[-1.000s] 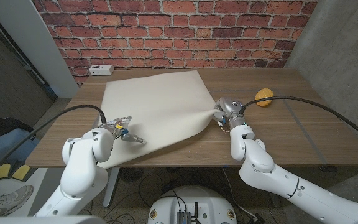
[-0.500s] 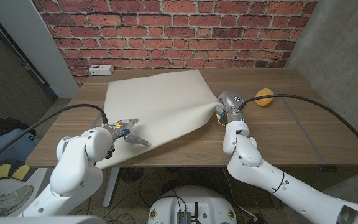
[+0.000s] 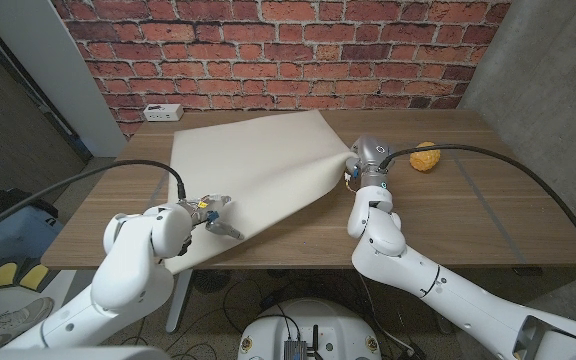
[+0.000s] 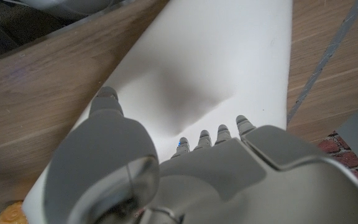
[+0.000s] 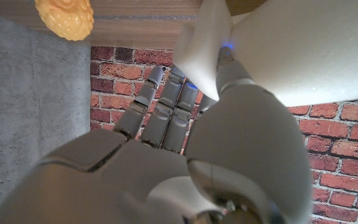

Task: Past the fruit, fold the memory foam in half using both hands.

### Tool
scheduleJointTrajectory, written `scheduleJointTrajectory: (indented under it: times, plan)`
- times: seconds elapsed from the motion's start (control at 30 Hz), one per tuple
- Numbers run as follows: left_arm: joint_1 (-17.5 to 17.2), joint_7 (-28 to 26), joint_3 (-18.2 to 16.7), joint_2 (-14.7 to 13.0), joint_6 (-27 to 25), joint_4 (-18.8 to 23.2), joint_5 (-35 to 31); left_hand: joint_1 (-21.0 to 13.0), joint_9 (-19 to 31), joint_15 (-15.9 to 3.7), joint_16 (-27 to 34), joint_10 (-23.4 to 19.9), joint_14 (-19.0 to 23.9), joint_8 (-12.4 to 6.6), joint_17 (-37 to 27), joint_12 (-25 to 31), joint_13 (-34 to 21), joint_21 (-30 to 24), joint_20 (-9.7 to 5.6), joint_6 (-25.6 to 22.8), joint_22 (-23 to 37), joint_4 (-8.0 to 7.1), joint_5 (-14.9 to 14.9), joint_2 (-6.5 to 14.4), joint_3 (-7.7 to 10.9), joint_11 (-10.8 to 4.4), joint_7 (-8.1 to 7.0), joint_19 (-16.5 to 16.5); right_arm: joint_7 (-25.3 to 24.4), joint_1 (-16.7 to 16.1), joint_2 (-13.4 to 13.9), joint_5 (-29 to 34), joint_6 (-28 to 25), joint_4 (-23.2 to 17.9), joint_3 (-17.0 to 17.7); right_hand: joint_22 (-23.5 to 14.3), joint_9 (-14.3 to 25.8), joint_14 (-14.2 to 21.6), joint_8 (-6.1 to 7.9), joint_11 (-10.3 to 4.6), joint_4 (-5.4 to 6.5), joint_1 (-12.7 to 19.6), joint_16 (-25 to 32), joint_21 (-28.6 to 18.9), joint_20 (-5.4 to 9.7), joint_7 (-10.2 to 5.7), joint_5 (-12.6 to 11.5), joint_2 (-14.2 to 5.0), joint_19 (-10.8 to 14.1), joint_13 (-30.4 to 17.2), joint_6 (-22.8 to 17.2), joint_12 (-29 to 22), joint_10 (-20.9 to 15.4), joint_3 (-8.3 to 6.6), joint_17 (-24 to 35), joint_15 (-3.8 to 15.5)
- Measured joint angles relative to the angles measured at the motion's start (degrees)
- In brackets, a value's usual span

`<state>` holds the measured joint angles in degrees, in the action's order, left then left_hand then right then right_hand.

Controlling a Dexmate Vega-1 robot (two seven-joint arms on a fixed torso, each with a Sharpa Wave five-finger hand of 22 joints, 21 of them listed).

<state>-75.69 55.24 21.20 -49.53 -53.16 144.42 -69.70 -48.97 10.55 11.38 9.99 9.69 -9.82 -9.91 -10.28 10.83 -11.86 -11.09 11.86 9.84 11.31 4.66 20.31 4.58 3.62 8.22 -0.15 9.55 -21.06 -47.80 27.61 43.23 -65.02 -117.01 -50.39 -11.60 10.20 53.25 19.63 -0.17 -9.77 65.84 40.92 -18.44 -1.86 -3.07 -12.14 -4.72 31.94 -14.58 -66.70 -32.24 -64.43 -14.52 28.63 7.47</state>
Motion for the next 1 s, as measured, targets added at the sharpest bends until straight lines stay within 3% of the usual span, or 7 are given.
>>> scheduleJointTrajectory:
  times: [0.2,0.3,0.33,0.43,0.57,0.73,1.0]
  plan:
    - [1.30,3.81,3.84,1.77,0.51,-3.12,-8.81,-6.21,0.23,-0.26,0.45,0.21,-0.23,0.63,0.00,0.63,-0.02,-0.93,0.00,0.01,0.03,2.28,-4.05,6.87,7.24,0.20,1.43,0.00,-3.10,0.48,-0.62,-1.39,-0.95,0.09,0.02,-0.28,0.00,0.50,-0.24,0.17,0.04,0.07,0.00,-0.22,0.00,-0.11,0.36,0.38,0.00,-0.02,-0.28,0.00,-0.18,-0.51,0.46,0.10]
    - [1.02,4.23,4.17,3.17,1.94,-4.29,-13.88,-10.67,0.20,-2.00,1.64,0.16,-0.03,-0.12,0.09,2.31,-0.02,-2.79,-0.36,-0.07,0.03,3.24,-5.26,6.40,12.82,-1.56,1.74,0.36,-3.85,0.63,-0.65,-1.76,-1.13,-0.08,0.05,-0.27,0.00,0.50,-0.47,0.17,0.05,0.23,0.41,-0.22,0.00,0.28,0.80,0.53,0.00,-1.38,-0.87,0.00,-0.18,-0.52,0.70,0.10]
    - [0.55,4.18,4.23,4.23,2.16,-4.96,-14.96,-11.10,0.14,-2.80,1.85,0.15,-0.01,-0.57,0.14,2.83,0.02,-3.49,-0.80,-0.06,-0.01,3.22,-6.25,5.64,13.54,-2.37,1.73,0.69,-4.32,0.65,-0.65,-1.97,-1.26,-0.11,0.05,-0.27,0.00,0.49,-0.50,0.17,0.05,0.38,0.43,-0.22,0.00,0.29,0.80,0.68,0.00,-1.67,-0.87,-0.08,-0.18,-0.52,0.77,0.10]
    - [-1.23,2.65,3.83,6.66,3.53,-6.21,-19.81,-5.30,0.10,-3.93,1.63,0.10,-0.02,-0.90,0.07,3.16,0.15,-3.63,-1.66,0.09,-0.13,0.90,-8.88,0.73,10.64,-3.43,0.43,0.41,-5.17,0.86,-0.62,-2.43,-1.53,-0.39,0.05,-0.27,0.00,0.49,-0.60,0.18,0.07,0.38,0.45,-0.43,0.00,0.29,0.81,0.68,0.00,-1.68,-0.87,-0.41,-0.17,-0.54,0.79,0.09]
    - [-3.99,-2.59,1.12,9.17,5.69,-5.86,-22.82,3.23,0.10,-1.81,0.16,0.13,-0.01,-0.90,-0.27,2.00,-0.01,-1.03,-0.63,0.09,-0.13,-2.83,-8.46,-2.75,5.68,-1.94,0.44,0.51,-5.96,1.27,-0.30,-2.87,-1.88,-0.75,-0.27,-0.27,0.00,0.49,-0.62,-0.13,0.22,0.38,0.45,-0.43,0.01,0.29,1.10,0.67,0.00,-1.68,-0.87,-0.41,-0.47,-0.68,0.79,0.09]
    - [-6.63,-6.39,-2.70,11.25,7.48,-4.13,-21.05,6.22,0.11,-0.39,0.16,0.28,-0.22,-0.90,-0.27,1.76,-0.01,-0.54,-0.40,0.09,0.03,-4.09,-7.31,-4.48,3.13,-0.90,0.44,0.40,-6.72,1.62,-0.03,-3.30,-2.17,-0.92,-0.63,-0.27,0.00,0.49,-0.66,-0.12,0.05,0.39,0.45,-0.43,0.00,0.29,1.14,0.67,0.00,-1.68,-0.88,-0.41,-0.47,-0.85,1.03,0.09]
    - [-9.52,-11.42,-8.14,11.82,10.61,-1.06,-10.01,8.07,0.11,0.30,0.16,0.30,-0.31,-0.90,-0.26,1.23,-0.01,0.08,-0.40,0.24,0.03,-5.14,-5.98,-5.70,1.16,0.09,0.58,0.40,-7.96,2.07,0.33,-4.17,-2.22,-1.01,-0.99,-0.27,0.00,0.49,-0.90,-0.12,0.13,0.39,0.45,-0.42,0.01,0.29,1.36,0.67,0.00,-1.68,-0.88,-0.63,-0.47,-1.24,1.26,0.08]
